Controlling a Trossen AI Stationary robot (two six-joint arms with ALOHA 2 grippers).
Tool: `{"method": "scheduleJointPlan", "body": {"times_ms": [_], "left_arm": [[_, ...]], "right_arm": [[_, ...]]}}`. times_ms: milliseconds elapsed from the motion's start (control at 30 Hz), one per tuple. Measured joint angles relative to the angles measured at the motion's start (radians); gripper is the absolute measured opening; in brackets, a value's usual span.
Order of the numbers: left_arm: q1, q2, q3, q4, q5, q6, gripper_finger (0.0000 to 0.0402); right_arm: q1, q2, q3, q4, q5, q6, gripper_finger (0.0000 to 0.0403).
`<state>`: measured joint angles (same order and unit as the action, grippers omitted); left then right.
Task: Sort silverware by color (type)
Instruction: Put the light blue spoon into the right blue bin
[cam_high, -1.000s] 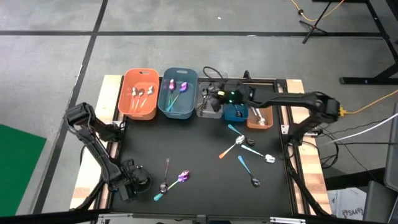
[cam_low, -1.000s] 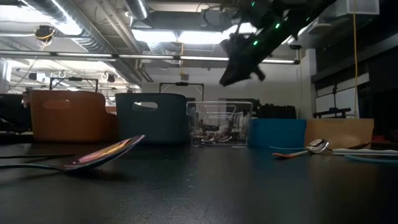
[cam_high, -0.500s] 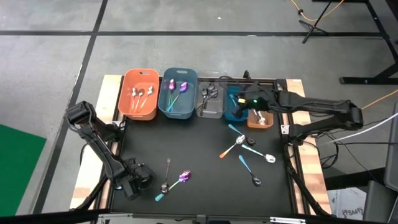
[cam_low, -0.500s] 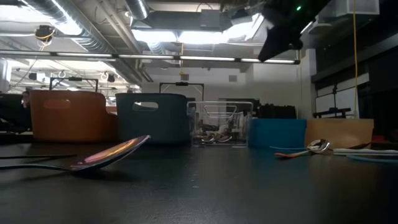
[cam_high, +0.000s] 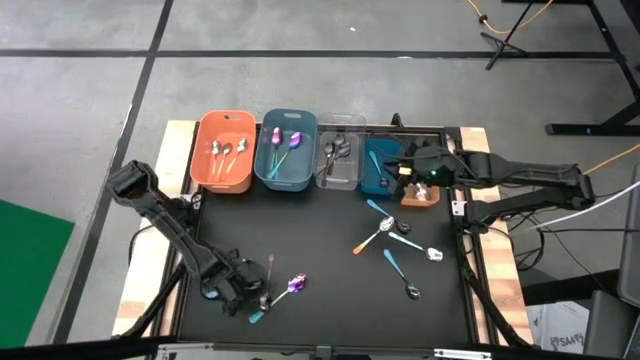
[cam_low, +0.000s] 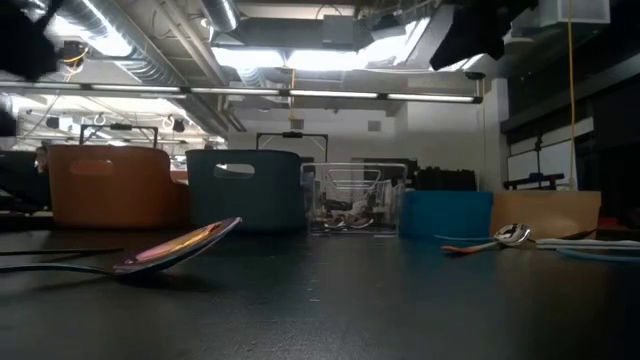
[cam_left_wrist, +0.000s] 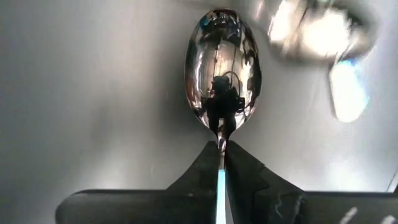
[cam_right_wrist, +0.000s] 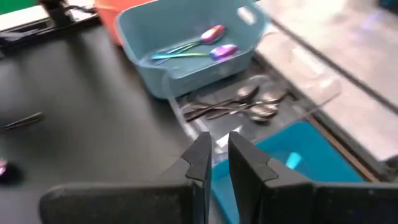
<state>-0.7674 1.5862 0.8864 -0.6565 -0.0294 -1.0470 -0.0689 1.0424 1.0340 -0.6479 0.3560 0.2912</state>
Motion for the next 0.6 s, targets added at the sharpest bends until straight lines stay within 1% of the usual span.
{"method": "scheduleJointPlan", "body": {"times_ms": [133, 267, 400, 467, 600], "left_arm": [[0.070, -0.001, 0.051, -0.005, -0.078, 0.175, 0.0006], [0.141, -0.001, 0.108, -0.006, -0.208, 0.409, 0.0006], [0.206, -0.002, 0.160, 0.003, -0.378, 0.706, 0.0006], [0.235, -0.002, 0.180, 0.024, -0.455, 0.857, 0.0006], [0.288, -0.002, 0.207, 0.124, -0.571, 1.172, 0.0006]], "right_arm": [[0.000, 0.014, -0.001, 0.000, -0.107, 0.000, 0.0046], [-0.001, 0.036, -0.002, 0.012, -0.195, 0.001, 0.0046], [-0.001, 0.071, -0.002, 0.024, -0.245, 0.091, 0.0046], [-0.002, 0.091, -0.002, 0.036, -0.245, 0.144, 0.0046], [-0.003, 0.138, -0.002, 0.059, -0.256, 0.230, 0.0046]]}}
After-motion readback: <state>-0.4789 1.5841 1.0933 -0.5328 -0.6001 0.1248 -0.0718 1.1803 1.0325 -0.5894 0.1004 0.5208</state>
